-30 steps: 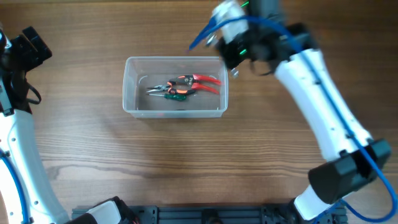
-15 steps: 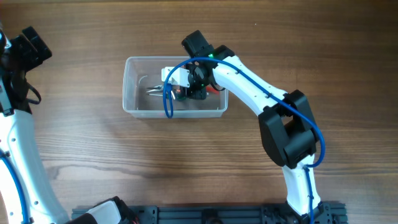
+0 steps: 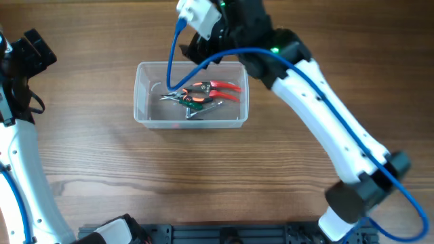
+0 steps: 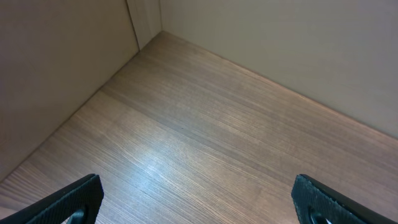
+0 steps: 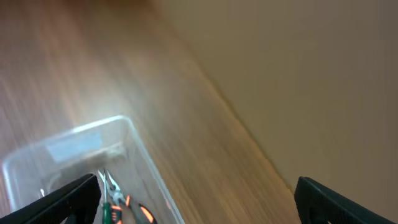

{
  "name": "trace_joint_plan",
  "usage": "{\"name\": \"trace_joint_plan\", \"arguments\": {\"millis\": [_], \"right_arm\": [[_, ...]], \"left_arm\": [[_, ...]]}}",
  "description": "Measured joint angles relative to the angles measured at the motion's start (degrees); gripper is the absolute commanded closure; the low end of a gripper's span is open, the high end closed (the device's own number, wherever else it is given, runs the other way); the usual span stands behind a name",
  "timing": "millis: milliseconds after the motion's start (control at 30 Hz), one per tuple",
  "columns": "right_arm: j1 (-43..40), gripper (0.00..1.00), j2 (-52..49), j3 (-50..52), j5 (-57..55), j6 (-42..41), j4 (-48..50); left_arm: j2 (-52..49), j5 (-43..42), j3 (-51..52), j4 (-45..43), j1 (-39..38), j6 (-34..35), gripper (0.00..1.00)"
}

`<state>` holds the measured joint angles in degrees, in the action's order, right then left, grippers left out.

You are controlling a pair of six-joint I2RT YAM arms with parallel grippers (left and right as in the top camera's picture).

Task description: Pack container

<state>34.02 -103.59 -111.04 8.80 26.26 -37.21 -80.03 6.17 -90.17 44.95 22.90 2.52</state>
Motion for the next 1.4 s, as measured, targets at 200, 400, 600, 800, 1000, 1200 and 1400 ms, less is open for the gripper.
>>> {"name": "trace_joint_plan", "arguments": {"millis": [200, 400, 600, 800, 1000, 1200, 1400], "right_arm": [[0.0, 0.0, 12.74, -0.02, -5.51, -1.22, -3.04], [-9.33, 0.0, 19.41, -0.02, -9.2, -10.73, -5.2], [-18.01, 0.0, 24.44, -0.02, -3.26, -2.89, -13.53], [-28.15, 0.0, 34.38, 4.94, 1.92, -6.38, -18.14], [-36.13, 0.0, 54.14, 29.09, 5.18, -4.63, -6.01], [-39.08, 0.0, 76.39, 69.68, 8.79, -1.84, 14.03], [-39.12, 0.0, 99.69, 103.45, 10.84, -9.09, 36.63]], "left_arm": [[0.0, 0.0, 0.0, 0.0, 0.0, 0.0, 0.0], [0.0, 0.02, 0.0, 0.0, 0.0, 0.0, 0.0], [0.0, 0.02, 0.0, -0.02, 0.0, 0.0, 0.0], [0.0, 0.0, 0.0, 0.0, 0.0, 0.0, 0.0], [0.0, 0.02, 0.0, 0.02, 0.0, -0.02, 0.0], [-0.02, 0.02, 0.02, 0.0, 0.0, -0.02, 0.0], [-0.02, 0.02, 0.0, -0.07, 0.0, 0.0, 0.0]]}}
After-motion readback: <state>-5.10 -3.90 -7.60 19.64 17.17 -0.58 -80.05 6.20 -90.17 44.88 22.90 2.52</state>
